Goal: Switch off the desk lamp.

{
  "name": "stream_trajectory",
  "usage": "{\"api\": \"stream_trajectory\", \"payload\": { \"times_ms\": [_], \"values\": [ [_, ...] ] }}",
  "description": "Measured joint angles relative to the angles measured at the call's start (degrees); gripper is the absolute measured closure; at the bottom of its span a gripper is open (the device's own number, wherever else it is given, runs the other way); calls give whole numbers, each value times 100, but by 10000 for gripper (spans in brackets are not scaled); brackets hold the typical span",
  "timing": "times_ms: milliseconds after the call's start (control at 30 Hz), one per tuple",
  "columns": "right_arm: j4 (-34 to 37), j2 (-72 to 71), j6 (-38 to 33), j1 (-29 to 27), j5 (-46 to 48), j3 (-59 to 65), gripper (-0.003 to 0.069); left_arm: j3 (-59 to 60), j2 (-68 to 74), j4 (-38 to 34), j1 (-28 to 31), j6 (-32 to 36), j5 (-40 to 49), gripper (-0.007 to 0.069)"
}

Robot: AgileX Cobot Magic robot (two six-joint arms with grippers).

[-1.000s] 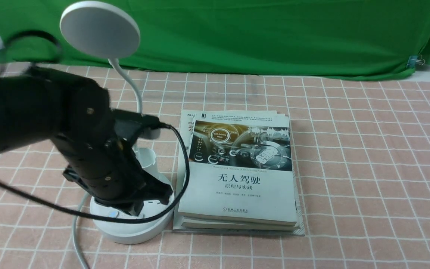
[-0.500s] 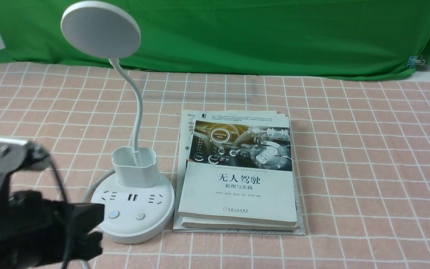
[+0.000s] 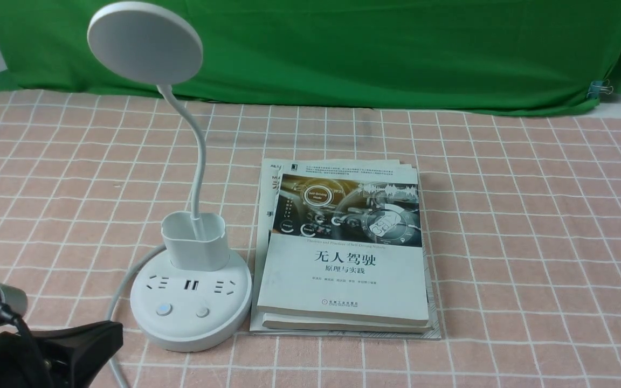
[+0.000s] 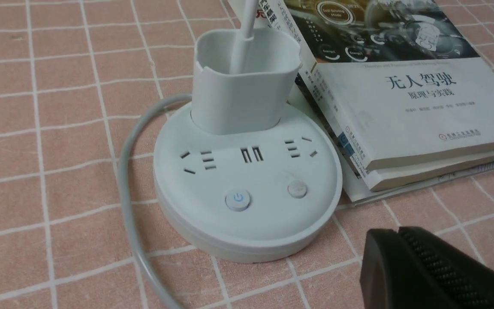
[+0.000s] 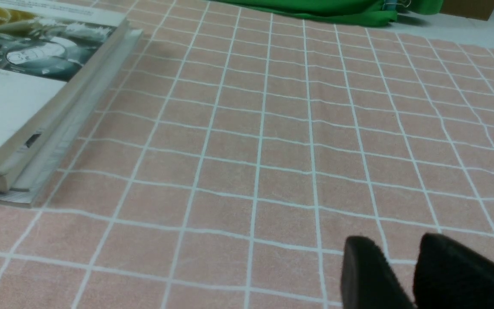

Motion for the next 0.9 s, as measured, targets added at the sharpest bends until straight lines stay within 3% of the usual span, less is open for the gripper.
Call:
{"api": "stream_trajectory", "payload": {
  "times_ms": [200,400,567,733,900],
  "values": [
    [0,0,0,0,0,0,419,0,0,500,0,40,-11,621],
    [0,0,0,0,0,0,419,117,-611,478,237,50,-167,621],
    [0,0,0,0,0,0,419,578,-1622,236,1129,216,-288,621],
    [0,0,0,0,0,0,419,1354,-2945,-65,2421,408,-235,621],
    [0,0,0,0,0,0,419,1521,-3389,-410,2778,505,17,621]
  ]
}}
